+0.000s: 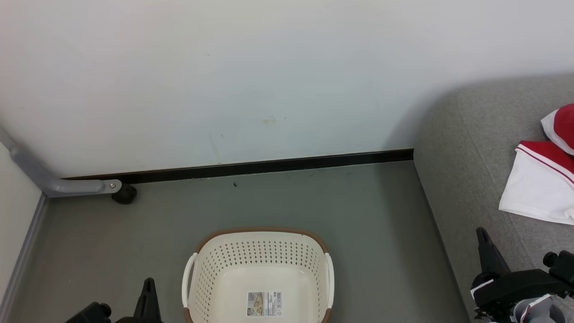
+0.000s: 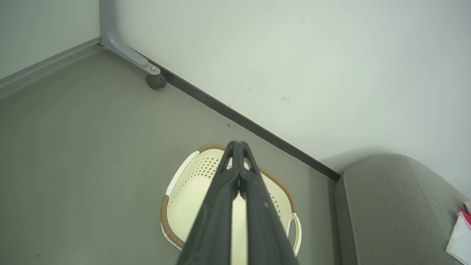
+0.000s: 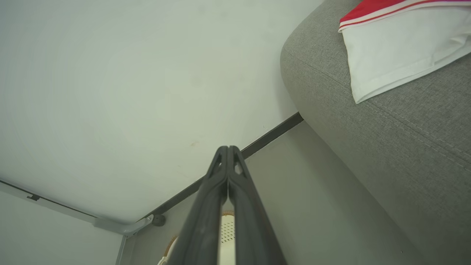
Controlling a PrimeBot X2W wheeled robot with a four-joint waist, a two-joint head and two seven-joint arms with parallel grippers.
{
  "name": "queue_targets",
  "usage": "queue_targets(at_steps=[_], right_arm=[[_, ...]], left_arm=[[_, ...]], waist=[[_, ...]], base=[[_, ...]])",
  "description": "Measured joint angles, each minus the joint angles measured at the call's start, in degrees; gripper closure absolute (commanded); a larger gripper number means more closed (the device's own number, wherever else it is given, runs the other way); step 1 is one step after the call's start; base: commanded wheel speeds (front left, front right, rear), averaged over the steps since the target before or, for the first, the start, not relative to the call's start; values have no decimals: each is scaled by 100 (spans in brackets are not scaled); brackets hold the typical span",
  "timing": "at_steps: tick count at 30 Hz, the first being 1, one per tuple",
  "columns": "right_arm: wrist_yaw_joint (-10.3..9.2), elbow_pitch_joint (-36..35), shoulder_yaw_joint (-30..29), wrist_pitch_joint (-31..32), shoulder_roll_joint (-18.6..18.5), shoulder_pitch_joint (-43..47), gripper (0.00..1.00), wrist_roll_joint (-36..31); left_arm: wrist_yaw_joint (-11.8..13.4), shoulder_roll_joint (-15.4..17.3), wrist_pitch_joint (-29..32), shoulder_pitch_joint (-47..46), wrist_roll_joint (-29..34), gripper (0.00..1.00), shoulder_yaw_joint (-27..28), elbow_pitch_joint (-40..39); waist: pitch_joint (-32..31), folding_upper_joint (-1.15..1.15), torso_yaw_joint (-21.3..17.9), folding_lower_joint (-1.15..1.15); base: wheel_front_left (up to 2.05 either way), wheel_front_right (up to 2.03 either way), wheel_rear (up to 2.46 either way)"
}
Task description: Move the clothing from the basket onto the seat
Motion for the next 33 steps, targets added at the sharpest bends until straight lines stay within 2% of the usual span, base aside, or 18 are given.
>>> queue_targets(at_steps=[33], right_arm=[[160, -249, -869, 682, 371, 6, 100, 2230]], left_arm=[[-458, 3, 667, -140, -2736, 100, 292, -327]], waist=[[20, 0, -98, 0]], base=[[0, 0, 0]])
